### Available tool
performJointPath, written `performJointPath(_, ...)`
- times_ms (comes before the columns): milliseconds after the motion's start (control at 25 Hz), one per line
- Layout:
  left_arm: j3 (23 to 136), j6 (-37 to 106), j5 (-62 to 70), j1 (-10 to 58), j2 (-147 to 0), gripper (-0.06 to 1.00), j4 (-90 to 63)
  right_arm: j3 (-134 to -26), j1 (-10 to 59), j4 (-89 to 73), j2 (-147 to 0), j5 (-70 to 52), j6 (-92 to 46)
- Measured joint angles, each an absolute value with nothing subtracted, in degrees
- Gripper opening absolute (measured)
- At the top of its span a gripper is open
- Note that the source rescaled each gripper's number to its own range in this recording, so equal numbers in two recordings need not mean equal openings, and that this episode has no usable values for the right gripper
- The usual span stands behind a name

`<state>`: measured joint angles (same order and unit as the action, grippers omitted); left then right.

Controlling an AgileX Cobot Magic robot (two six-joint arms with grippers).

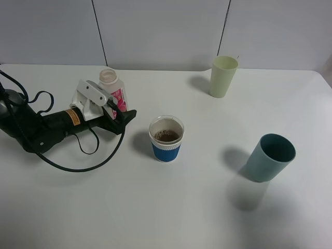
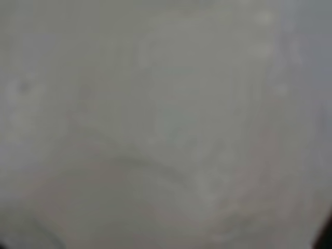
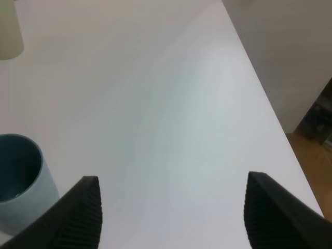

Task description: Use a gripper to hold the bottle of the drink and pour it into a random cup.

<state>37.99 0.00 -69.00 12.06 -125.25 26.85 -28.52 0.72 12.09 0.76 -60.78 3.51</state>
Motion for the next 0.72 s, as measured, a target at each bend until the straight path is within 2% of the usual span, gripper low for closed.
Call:
performJointPath(280,36.2,1.6,-69.0,13.2,-123.3,0.8,27.0,-28.5,0.7,12.1,0.8,-60.8,3.5)
performJointPath(720,32.4,3.8,-67.2,13.2,-107.3,0.8,26.3,-28.5,0.7,12.1,0.8,-60.8,3.5)
